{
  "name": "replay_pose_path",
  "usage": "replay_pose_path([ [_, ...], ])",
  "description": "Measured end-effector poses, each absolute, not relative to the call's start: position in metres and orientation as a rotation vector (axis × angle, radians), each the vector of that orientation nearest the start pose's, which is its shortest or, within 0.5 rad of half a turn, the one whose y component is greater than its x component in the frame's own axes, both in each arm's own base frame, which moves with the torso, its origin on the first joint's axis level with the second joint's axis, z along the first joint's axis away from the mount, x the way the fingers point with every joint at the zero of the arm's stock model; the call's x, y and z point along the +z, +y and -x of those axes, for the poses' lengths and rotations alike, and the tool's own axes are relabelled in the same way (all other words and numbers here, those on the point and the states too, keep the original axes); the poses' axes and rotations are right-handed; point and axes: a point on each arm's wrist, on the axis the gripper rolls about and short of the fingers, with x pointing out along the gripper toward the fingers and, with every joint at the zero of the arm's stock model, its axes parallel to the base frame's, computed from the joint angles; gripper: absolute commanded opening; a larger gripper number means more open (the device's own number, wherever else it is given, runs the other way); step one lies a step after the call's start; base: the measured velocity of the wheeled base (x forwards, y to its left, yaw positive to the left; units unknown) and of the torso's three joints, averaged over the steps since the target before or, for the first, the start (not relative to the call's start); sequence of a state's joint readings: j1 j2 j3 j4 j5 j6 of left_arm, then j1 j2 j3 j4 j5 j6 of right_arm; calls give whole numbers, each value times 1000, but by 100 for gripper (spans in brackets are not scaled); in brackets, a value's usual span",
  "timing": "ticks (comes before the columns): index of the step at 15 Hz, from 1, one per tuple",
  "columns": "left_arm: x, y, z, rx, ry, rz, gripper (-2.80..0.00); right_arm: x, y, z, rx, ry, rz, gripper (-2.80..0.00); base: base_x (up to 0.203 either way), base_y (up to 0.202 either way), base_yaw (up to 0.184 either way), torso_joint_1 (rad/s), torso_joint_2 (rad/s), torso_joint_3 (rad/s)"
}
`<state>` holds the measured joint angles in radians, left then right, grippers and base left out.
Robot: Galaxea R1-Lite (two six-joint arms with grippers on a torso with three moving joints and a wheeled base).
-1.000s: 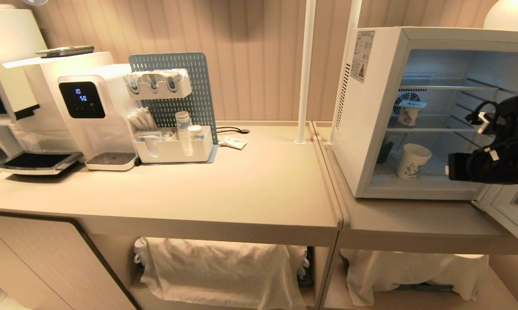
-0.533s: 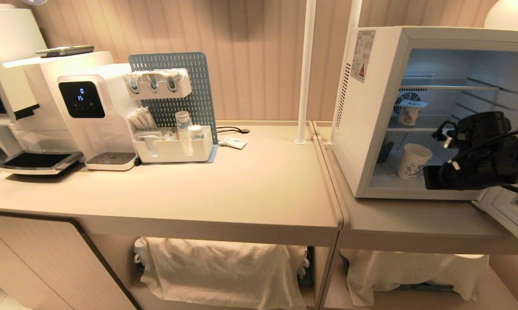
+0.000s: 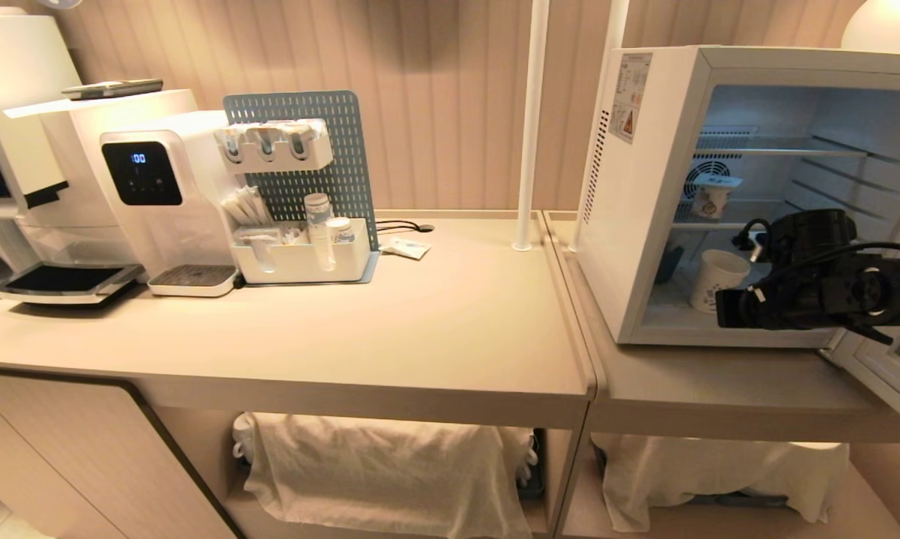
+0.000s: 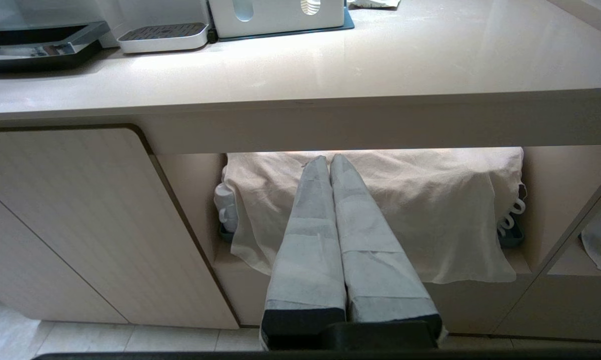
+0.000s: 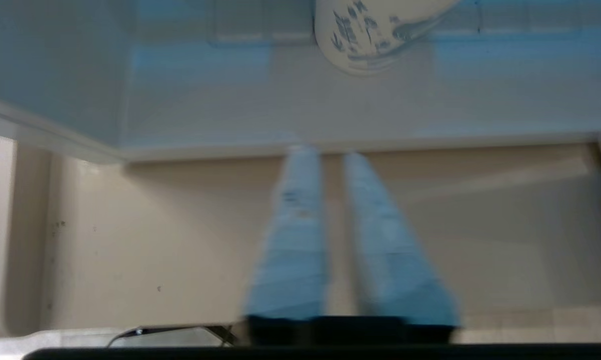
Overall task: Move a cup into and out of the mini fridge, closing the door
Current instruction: Take the paper cup out of the freezer
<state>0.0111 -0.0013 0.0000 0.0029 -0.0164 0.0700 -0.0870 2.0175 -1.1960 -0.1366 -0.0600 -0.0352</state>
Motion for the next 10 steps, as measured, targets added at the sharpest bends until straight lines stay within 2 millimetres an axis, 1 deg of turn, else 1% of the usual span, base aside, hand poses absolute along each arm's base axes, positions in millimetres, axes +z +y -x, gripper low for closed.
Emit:
replay_pose_path([
  [5,75,-1,23,-6,2,-70,-280,121,-35,-390,-122,685,32,0,0,0,0,0,0,0],
  [10,75,-1,23,-6,2,-70,-280,133,-36,-397,-124,637,33,0,0,0,0,0,0,0],
])
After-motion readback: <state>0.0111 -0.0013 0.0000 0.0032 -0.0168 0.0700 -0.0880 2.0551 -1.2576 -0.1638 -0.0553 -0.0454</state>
